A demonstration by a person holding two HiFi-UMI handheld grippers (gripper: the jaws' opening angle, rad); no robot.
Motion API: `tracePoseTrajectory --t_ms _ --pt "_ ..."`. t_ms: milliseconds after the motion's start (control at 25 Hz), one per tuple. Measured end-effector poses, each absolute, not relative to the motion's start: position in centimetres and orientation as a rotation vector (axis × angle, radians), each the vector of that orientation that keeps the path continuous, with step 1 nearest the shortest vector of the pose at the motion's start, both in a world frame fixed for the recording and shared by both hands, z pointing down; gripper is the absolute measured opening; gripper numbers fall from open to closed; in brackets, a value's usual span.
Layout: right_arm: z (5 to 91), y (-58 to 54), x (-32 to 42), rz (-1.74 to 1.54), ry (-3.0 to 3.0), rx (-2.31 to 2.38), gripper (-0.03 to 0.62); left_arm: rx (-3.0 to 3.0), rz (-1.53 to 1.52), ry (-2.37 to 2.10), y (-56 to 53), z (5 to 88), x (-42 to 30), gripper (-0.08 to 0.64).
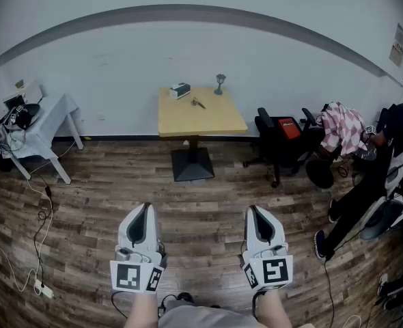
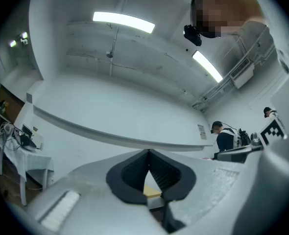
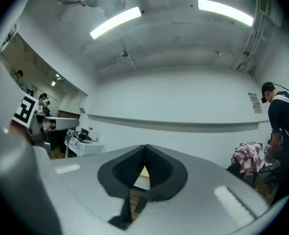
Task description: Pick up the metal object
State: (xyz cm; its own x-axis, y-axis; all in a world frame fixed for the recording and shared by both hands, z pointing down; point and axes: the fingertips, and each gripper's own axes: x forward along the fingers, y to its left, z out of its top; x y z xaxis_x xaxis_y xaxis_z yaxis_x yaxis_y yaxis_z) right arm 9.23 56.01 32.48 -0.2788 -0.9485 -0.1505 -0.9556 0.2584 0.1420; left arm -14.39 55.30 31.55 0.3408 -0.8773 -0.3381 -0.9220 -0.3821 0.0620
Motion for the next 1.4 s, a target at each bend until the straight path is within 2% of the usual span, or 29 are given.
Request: tracePoseTrajectory --t_ms 920,1400 --pt "32.8 55.0 6.6 0.289 2.390 -1.838 0.002 -2.467 0.502 1.636 53.6 32.5 -17.5 0.002" --pt "33.6 47.4 7.0 0.282 2.396 -1.868 0.002 -2.453 0.528 1.688 46.8 33.3 -18.4 0.002"
